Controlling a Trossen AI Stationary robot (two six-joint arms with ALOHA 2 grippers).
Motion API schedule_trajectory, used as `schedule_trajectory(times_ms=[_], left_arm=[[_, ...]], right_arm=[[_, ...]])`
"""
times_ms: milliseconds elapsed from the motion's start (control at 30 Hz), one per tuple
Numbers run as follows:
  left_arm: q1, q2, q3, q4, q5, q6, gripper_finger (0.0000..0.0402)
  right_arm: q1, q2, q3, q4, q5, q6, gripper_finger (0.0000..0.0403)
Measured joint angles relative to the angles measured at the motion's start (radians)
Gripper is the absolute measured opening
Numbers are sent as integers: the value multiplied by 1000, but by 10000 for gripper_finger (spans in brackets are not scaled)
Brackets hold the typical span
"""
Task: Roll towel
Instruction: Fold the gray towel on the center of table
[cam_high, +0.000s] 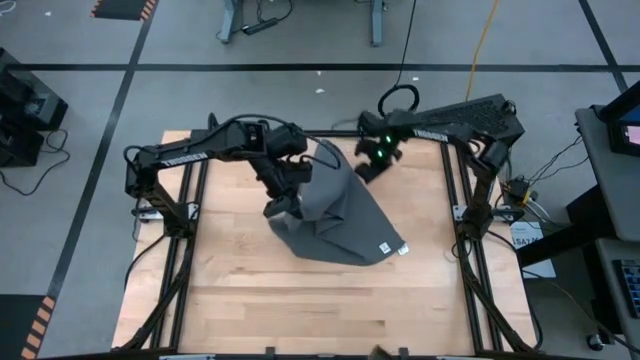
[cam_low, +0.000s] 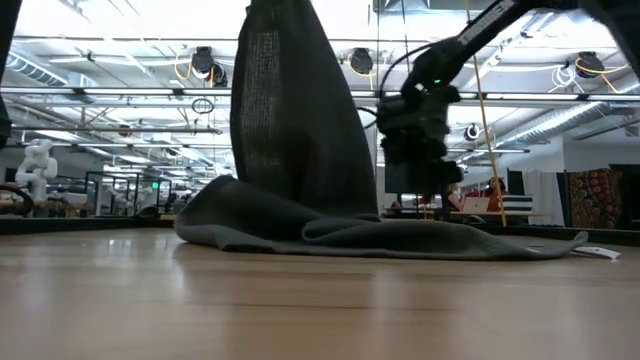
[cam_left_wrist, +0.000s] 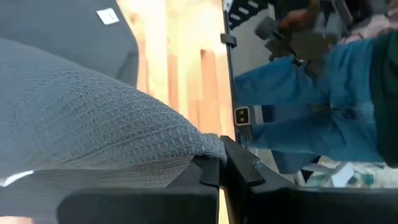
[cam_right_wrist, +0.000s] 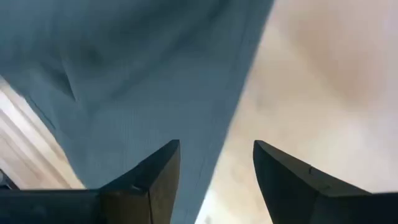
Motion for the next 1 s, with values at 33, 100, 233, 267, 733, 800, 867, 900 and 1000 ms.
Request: schedule_trajectory(times_ms=[33, 100, 233, 267, 733, 800, 867, 900, 1000], left_arm=[[9, -4, 0, -1, -10, 3, 2], [27, -5, 0, 7, -31, 6, 2], [65, -5, 0, 6, -48, 53, 2], [76, -5, 0, 6, -48, 61, 2], [169, -5, 0, 2, -64, 135, 2], [173, -5, 0, 2, -67, 136, 2], [177, -5, 0, 2, -75, 136, 2], [178, -5, 0, 2, -76, 136, 2], [178, -5, 0, 2, -81, 155, 2]], right_arm=[[20, -34, -46, 13, 6, 32, 194], [67, -103, -141, 59, 7, 101, 194], [180, -234, -320, 156, 78, 276, 194], [210, -263, -362, 182, 83, 320, 194], [547, -460, -627, 300, 163, 842, 194], [582, -460, -627, 298, 164, 875, 194], [614, -460, -627, 280, 169, 919, 194], [630, -460, -627, 267, 187, 937, 194], [664, -460, -629, 236, 246, 971, 194]])
